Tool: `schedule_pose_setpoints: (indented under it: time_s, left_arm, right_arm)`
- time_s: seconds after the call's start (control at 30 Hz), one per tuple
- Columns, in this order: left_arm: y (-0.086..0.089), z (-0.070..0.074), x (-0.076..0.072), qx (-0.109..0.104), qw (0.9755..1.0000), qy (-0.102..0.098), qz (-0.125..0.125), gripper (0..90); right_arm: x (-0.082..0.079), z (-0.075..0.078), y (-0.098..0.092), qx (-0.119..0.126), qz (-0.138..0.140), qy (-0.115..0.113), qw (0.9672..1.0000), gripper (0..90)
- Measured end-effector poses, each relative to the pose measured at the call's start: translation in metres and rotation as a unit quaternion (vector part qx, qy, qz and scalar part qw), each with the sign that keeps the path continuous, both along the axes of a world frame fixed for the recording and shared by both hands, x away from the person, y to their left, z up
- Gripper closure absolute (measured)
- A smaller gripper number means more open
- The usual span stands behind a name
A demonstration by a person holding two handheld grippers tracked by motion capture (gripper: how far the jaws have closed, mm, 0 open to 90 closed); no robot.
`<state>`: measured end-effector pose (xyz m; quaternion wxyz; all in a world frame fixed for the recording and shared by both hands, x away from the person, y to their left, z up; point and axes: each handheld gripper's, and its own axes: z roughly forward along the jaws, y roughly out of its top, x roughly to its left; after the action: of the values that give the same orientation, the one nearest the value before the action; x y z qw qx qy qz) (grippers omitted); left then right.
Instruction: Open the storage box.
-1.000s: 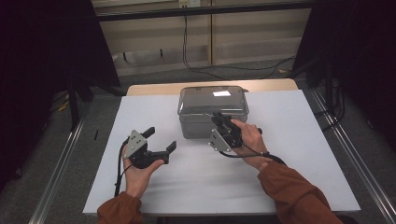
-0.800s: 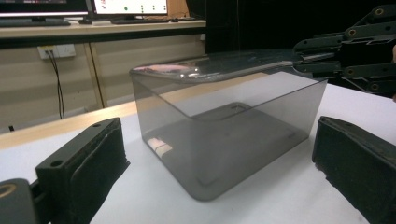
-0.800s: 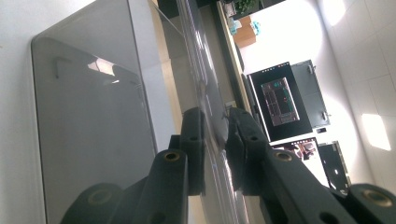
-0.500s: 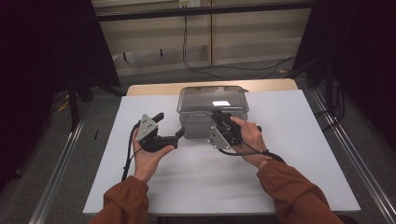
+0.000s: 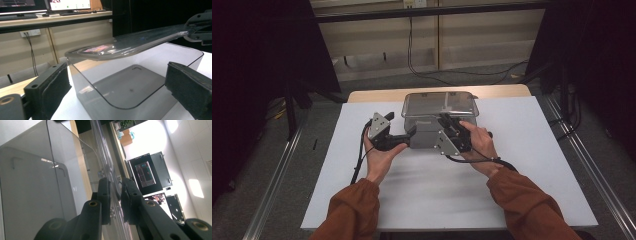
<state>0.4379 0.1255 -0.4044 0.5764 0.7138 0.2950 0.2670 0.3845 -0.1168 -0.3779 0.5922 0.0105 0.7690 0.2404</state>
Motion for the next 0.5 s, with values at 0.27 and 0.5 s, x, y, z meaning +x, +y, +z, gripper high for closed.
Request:
schedule_pose_setpoints:
  time_s: [0.27, 0.5]
  left_arm:
    - [-0.0024, -0.0022, 0.0059, 0.0, 0.9999, -0.015, 0.008, 9.4]
    - [-0.0018, -0.0004, 0.0089, 0.005, 0.9996, -0.024, 0.012, 19.6]
  right_arm:
    - [-0.0003, -0.0016, 0.0013, -0.001, 0.0, 0.001, 1.0, 78.6]
    - [-0.0004, -0.0021, 0.001, 0.0, 0.0, 0.004, 1.0, 78.1]
